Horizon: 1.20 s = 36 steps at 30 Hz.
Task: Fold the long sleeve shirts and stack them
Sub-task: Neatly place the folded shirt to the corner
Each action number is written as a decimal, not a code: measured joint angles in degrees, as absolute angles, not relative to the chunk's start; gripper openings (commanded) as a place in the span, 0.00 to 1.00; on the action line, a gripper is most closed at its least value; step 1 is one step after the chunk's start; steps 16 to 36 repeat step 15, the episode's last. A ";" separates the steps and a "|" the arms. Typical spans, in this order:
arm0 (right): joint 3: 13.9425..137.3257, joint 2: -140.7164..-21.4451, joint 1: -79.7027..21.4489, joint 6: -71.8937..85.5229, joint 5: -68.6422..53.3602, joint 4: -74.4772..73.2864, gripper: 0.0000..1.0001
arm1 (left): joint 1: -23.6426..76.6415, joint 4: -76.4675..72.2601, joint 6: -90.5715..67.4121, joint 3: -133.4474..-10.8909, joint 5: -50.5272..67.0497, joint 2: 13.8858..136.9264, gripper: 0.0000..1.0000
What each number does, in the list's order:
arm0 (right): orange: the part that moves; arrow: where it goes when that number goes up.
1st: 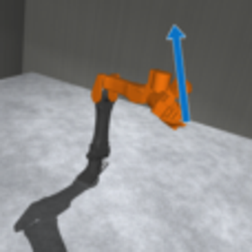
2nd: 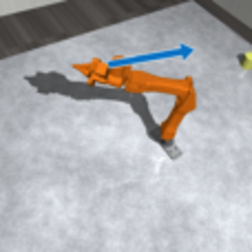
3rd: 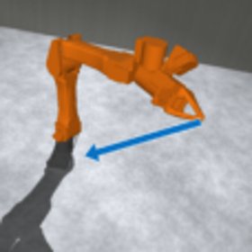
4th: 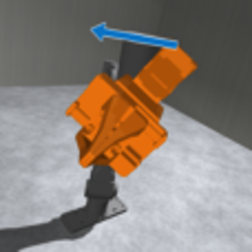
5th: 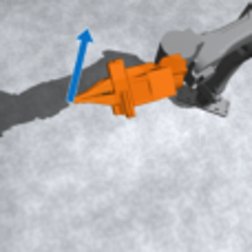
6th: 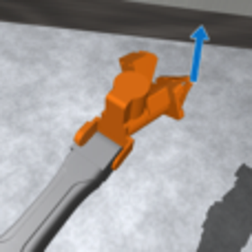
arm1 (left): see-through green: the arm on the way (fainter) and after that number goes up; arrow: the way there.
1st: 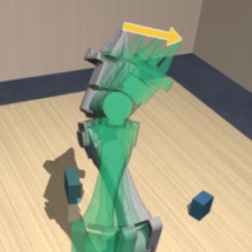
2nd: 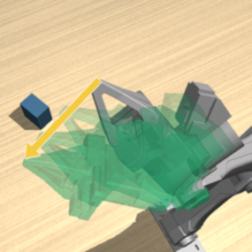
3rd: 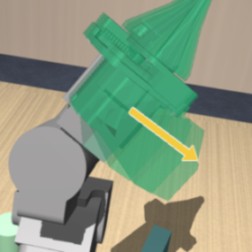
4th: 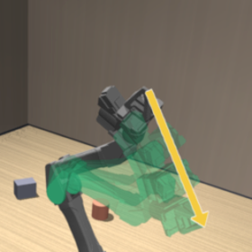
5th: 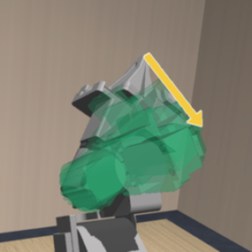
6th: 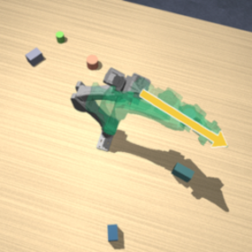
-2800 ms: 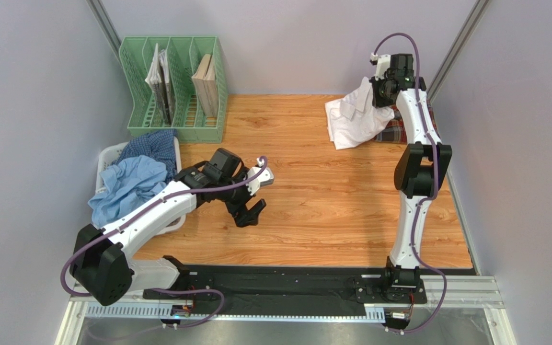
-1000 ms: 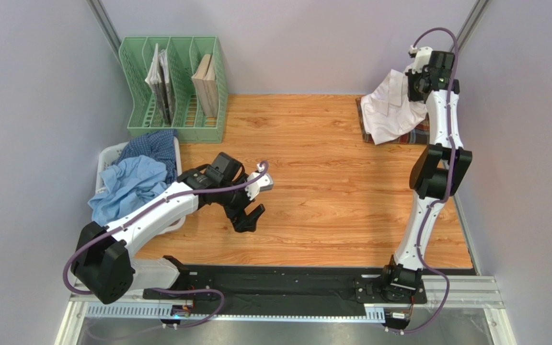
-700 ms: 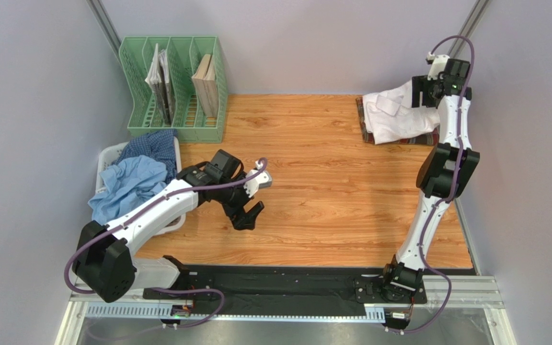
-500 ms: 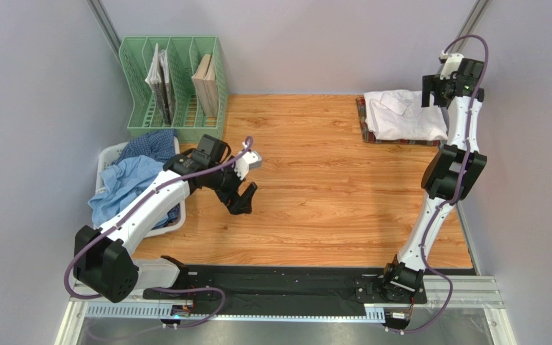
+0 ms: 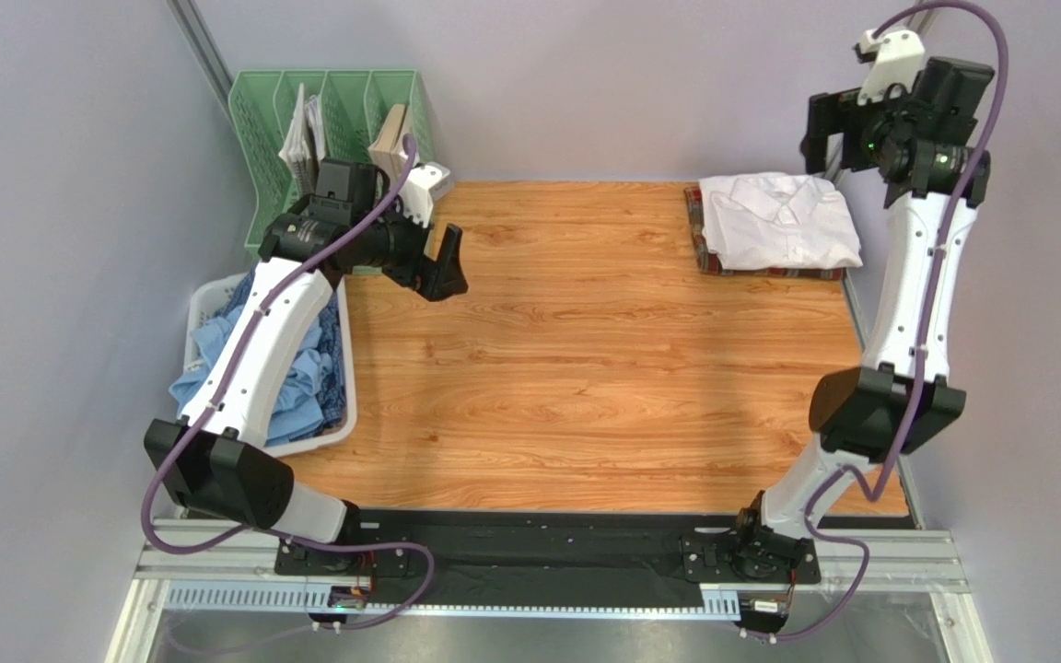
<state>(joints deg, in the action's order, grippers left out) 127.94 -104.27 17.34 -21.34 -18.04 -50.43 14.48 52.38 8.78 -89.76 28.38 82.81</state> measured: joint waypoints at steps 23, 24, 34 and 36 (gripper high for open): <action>64.25 -73.91 -6.94 -8.91 -21.61 -47.40 1.00 | 15.44 51.55 7.62 -72.58 20.12 83.26 0.99; 64.25 -73.91 -6.94 -8.91 -21.61 -47.40 1.00 | 15.44 51.55 7.62 -72.58 20.12 83.26 0.99; 64.25 -73.91 -6.94 -8.91 -21.61 -47.40 1.00 | 15.44 51.55 7.62 -72.58 20.12 83.26 0.99; 64.25 -73.91 -6.94 -8.91 -21.61 -47.40 1.00 | 15.44 51.55 7.62 -72.58 20.12 83.26 0.99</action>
